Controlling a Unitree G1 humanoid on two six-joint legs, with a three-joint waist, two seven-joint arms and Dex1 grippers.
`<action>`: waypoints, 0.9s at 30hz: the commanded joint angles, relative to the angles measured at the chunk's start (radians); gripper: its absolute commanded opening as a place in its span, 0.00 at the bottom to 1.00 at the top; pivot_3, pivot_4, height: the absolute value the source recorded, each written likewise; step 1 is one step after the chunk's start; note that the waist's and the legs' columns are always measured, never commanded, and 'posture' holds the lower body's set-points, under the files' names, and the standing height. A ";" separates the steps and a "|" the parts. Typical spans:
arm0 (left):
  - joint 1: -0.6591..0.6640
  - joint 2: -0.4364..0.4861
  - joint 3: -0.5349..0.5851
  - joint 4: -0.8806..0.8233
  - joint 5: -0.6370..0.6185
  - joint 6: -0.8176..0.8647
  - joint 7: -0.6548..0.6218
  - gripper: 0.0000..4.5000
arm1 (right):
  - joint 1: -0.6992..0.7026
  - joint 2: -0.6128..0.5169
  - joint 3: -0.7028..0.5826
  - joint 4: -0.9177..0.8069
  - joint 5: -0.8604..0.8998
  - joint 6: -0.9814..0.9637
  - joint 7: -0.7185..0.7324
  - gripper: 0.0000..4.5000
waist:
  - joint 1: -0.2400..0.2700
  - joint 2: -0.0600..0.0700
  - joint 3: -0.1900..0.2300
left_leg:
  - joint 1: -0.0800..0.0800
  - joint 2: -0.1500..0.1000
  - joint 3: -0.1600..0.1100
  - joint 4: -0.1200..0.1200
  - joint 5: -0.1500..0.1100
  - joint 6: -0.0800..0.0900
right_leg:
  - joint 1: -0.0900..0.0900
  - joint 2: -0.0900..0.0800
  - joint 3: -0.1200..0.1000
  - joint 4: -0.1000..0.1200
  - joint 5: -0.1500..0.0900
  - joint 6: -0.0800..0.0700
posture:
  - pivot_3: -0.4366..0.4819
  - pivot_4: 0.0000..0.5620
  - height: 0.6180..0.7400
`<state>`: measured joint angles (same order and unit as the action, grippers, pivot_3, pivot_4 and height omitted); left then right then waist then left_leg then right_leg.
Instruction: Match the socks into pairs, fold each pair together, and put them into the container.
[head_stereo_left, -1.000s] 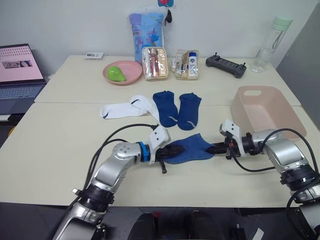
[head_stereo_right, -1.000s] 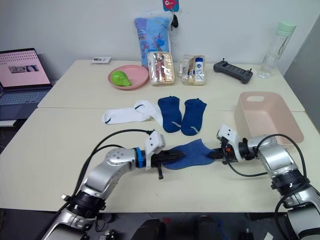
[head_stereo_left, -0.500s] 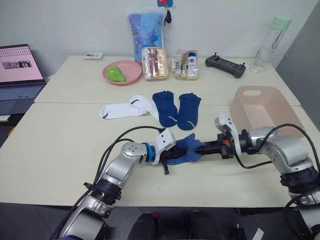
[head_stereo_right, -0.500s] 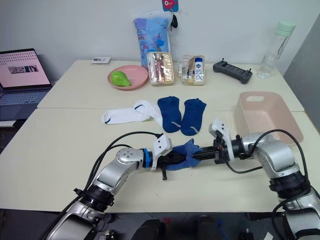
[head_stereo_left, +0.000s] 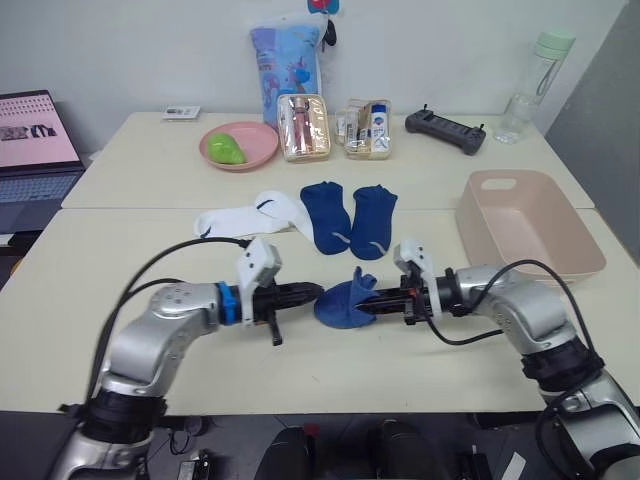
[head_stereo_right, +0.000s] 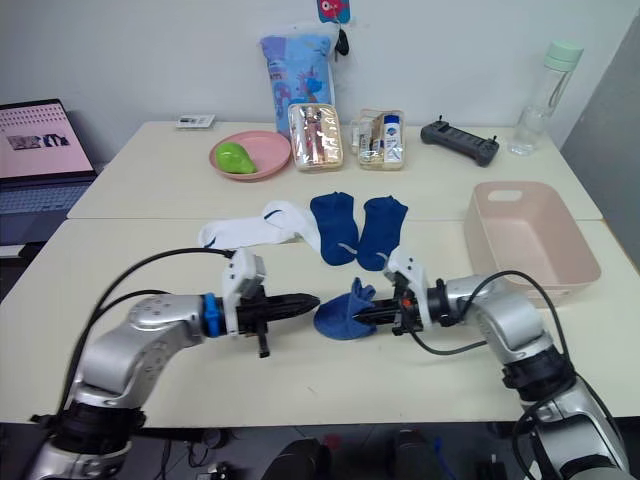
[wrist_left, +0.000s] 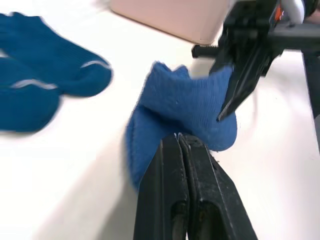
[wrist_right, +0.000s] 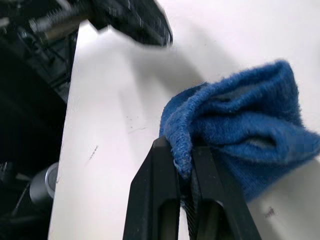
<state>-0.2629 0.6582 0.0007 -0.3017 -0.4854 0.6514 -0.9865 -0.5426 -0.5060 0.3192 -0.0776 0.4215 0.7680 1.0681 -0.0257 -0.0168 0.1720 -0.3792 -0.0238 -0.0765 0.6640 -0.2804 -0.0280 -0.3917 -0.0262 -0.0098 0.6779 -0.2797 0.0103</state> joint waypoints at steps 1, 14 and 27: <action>-0.006 -0.004 0.035 -0.032 -0.016 -0.010 0.037 0.01 | -0.043 0.037 0.032 0.013 -0.021 -0.045 0.012 0.00 | 0.000 0.000 0.000 | 0.000 0.000 0.000 0.000 0.000 0.000 | 0.000 0.000 0.000 0.000 0.000 0.000 | 0.48 0.27 1.00; -0.036 -0.028 0.022 -0.033 -0.035 -0.032 0.072 0.00 | -0.056 0.043 0.022 -0.040 0.013 -0.035 0.066 0.49 | 0.000 0.000 0.000 | 0.000 0.000 0.000 0.000 0.000 0.000 | -0.001 0.000 0.000 0.000 0.000 0.000 | 0.48 0.27 1.00; -0.113 -0.071 -0.191 0.046 0.092 -0.122 0.019 0.00 | -0.014 -0.097 -0.052 -0.052 0.028 -0.009 0.056 0.49 | 0.001 0.000 0.000 | 0.000 0.000 0.000 0.000 0.000 0.000 | 0.000 0.000 0.000 0.000 0.000 0.000 | 0.48 0.27 1.00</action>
<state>-0.3804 0.5727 -0.1653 -0.2586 -0.4308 0.5681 -0.9540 -0.5593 -0.5870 0.3022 -0.1369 0.4710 0.7880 1.1345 -0.0251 -0.0168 0.1721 -0.3795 -0.0240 -0.0759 0.6642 -0.2804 -0.0281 -0.3921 -0.0264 -0.0093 0.6780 -0.2796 0.0102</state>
